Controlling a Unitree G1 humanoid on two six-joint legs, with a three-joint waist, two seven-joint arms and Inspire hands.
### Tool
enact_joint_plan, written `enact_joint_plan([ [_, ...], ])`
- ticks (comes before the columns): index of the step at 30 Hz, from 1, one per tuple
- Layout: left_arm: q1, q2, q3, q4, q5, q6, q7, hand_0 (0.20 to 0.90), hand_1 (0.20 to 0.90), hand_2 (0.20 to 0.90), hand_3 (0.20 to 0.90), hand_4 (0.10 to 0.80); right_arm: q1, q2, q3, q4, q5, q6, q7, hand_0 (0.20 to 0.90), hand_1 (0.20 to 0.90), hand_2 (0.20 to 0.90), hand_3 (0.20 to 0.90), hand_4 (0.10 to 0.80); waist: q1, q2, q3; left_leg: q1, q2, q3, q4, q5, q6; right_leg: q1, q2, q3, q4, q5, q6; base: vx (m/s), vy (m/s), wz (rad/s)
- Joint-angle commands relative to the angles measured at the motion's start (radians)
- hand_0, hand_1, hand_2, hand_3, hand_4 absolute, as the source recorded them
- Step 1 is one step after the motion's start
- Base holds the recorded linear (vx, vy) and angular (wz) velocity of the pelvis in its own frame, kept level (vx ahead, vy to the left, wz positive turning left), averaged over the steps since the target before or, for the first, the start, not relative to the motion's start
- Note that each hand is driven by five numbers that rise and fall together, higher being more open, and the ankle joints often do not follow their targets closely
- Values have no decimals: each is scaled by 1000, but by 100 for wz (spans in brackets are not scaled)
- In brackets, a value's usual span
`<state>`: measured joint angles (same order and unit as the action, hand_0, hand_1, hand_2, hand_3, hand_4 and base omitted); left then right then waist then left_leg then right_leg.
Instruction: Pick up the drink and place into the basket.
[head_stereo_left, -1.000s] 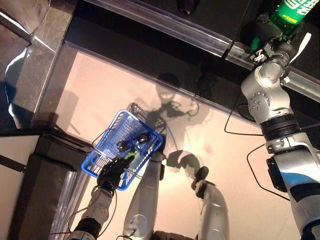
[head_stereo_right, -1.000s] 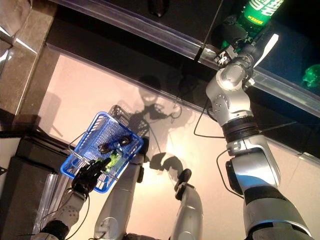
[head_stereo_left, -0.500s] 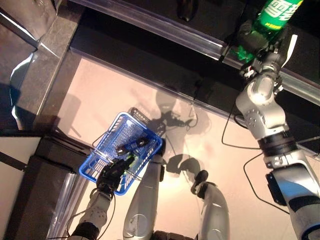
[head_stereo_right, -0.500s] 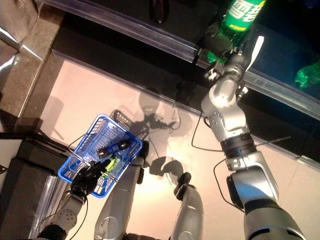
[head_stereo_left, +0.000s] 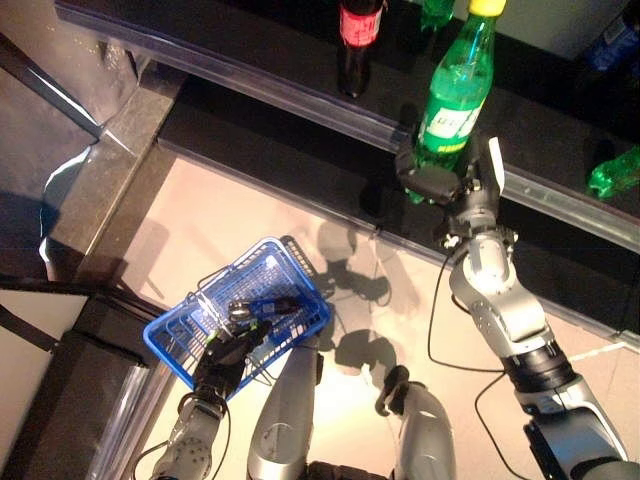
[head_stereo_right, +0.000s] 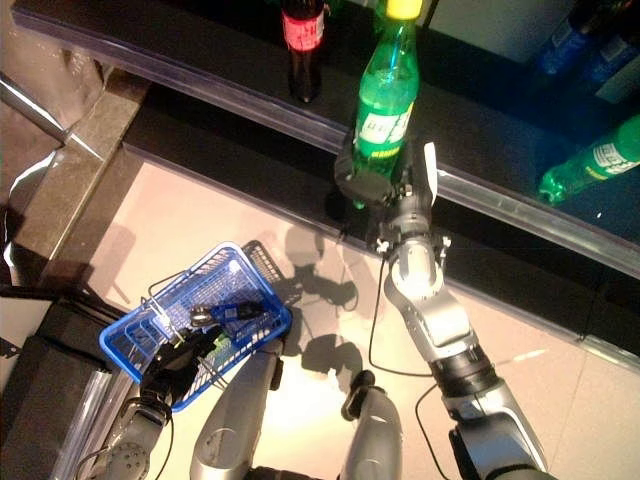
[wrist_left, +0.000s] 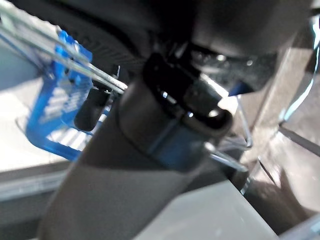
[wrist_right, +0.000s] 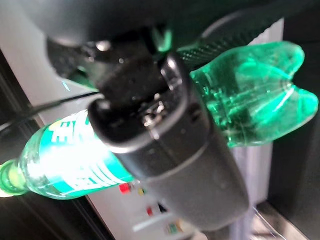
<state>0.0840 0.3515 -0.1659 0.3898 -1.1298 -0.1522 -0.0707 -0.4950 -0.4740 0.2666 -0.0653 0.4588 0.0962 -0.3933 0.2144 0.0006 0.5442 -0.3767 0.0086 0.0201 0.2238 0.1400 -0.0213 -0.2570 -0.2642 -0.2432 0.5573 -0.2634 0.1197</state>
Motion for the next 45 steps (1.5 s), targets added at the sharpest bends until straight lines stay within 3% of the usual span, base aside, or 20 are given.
enact_joint_plan([
  [1,-49,36,48,-384,-11,-155,-174,300,300,300,200,100,-182,-28,-28,-277,-6,-128,80,300,300,300,200,100,-1,49,-24,103,-8,-51,129,-172,2,74,42,-61,-79,112,-94,21,-46,0],
  [6,-45,50,44,-525,-27,-126,-180,300,300,300,200,100,-144,13,49,-324,1,-109,102,300,300,300,200,100,19,48,-32,119,-11,-71,123,-168,-2,109,47,-77,-91,108,-97,18,-44,11],
  [15,-50,71,14,-679,-77,-51,-237,300,300,300,200,100,-125,87,170,-296,78,-107,26,300,300,300,200,100,75,45,-55,149,-22,-123,97,-155,-9,177,54,-126,-131,107,-97,30,-59,19],
  [28,-112,91,-56,-859,-156,79,-411,300,300,300,200,100,-142,212,314,-166,88,-108,-111,300,300,300,200,100,138,58,-62,162,-42,-190,73,-132,-15,220,52,-183,-148,107,-94,26,-39,20],
  [31,-134,90,-81,-894,-179,113,-503,300,300,300,200,100,-136,229,342,-145,103,-101,-125,300,300,300,200,100,144,58,-63,161,-47,-201,71,-129,-16,221,51,-187,-147,109,-90,29,-16,13],
  [37,-193,95,-123,-936,-186,110,-591,300,300,300,200,100,-130,279,394,-70,86,-100,-145,300,300,300,200,100,146,63,-69,160,-55,-207,67,-126,-17,219,48,-187,-145,109,-87,26,11,5],
  [45,-222,120,-118,-965,-192,93,-684,300,300,300,200,100,-119,319,400,57,92,-120,-163,300,300,300,200,100,159,67,-79,159,-61,-213,66,-124,-21,225,42,-196,-150,111,-83,37,7,3],
])
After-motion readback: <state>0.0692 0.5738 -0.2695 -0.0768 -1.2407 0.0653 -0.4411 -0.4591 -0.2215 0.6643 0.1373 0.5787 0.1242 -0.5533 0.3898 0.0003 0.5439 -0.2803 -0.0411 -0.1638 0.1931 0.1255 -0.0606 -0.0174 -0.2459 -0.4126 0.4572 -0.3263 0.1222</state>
